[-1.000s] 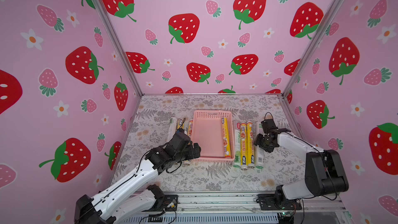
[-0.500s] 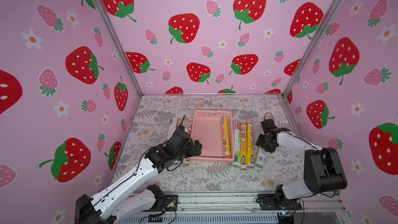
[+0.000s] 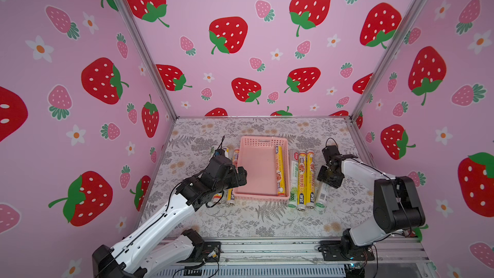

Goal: Put the plastic wrap into the basket
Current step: Pick up the plastic wrap from the center of the board, then place the plastic wrap in the basket.

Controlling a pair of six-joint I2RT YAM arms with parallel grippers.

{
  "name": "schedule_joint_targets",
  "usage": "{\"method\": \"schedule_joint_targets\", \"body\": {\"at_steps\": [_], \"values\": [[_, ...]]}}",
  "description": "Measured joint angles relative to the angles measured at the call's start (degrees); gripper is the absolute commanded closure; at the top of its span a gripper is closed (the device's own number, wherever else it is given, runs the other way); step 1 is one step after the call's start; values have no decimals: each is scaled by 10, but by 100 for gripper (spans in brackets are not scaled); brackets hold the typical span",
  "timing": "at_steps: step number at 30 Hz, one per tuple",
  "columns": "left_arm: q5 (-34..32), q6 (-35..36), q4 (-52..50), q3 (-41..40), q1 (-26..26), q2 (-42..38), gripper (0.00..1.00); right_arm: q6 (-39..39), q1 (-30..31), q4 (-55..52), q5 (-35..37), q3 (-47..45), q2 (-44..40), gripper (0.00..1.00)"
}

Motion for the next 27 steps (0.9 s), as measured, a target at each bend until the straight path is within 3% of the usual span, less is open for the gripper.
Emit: {"method": "schedule_joint_targets", "body": {"at_steps": [7, 15, 20, 27], "values": [[15, 1, -9, 16, 0, 9, 3, 0, -3, -67, 18, -1, -107, 73], [47, -1, 3, 30, 0, 13, 3, 2, 20, -138, 10, 99, -177, 74], [66, -1, 23, 57, 0, 24, 2, 18, 106, -170, 6, 164, -179, 74], [83, 2, 44, 72, 0, 40, 2, 68, 252, -147, -4, 232, -112, 74]]}}
